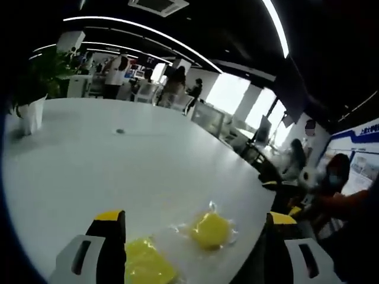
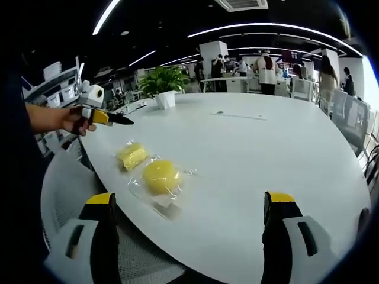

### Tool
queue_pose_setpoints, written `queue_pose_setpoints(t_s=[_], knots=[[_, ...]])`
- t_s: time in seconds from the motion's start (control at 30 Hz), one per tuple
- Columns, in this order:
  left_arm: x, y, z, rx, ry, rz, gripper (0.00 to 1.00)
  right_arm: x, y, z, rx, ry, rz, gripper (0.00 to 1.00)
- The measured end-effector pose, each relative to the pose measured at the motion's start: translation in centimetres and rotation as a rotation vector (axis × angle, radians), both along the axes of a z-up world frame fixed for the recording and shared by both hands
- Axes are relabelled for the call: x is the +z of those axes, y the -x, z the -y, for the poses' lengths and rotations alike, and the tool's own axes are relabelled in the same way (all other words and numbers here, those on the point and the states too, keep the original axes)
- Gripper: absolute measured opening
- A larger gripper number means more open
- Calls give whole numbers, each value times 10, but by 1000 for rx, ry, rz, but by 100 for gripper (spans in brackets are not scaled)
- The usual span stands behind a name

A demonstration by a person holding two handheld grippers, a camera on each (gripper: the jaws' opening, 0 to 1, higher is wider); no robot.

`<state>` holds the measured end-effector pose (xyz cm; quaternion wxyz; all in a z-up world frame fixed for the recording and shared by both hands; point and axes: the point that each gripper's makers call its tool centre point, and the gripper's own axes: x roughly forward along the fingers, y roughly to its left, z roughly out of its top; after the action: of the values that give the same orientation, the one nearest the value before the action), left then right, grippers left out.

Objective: Compare the silicone blocks by pressing each to a similar depth, holding the contact briefly, and releasing to observe deformation and rebound differences across the visible hardness samples.

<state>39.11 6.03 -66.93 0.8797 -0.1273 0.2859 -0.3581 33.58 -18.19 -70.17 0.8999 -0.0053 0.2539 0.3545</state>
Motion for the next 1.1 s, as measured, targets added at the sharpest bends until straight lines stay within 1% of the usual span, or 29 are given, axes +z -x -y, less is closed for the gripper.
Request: queue_pose_setpoints(t_s=[0.07,0.2,0.33,0.5,0.6,0.7,0.8,0.83,0.9,0.93,1.0,1.1], knots=[[-1,-2,5,-5,1,-4,100,0,0,0,-2,0,-2,97],[-6,-7,12,-9,16,-31,100,2,-1,1,-7,-4,1,97],[-16,-10,17,35,78,-128,99,2,-2,2,-13,-7,2,97],[-26,-17,21,67,129,-198,98,2,-1,3,-16,-9,0,97],[-29,-17,25,57,138,-224,97,1,0,4,-20,-9,-2,97],[-39,-13,32,36,138,-276,95,2,0,7,-25,-9,-4,97],[-50,-9,39,31,146,-349,93,2,0,9,-30,-10,-4,97],[-53,-10,40,34,146,-348,92,2,0,10,-30,-10,-5,97],[-57,-12,42,50,161,-376,90,2,1,10,-31,-9,-6,97],[-60,-12,45,56,172,-398,89,3,1,10,-33,-10,-6,97],[-63,-14,46,63,175,-405,89,4,1,12,-37,-13,-4,97],[-68,-14,49,74,180,-434,89,4,2,13,-39,-14,-5,97]])
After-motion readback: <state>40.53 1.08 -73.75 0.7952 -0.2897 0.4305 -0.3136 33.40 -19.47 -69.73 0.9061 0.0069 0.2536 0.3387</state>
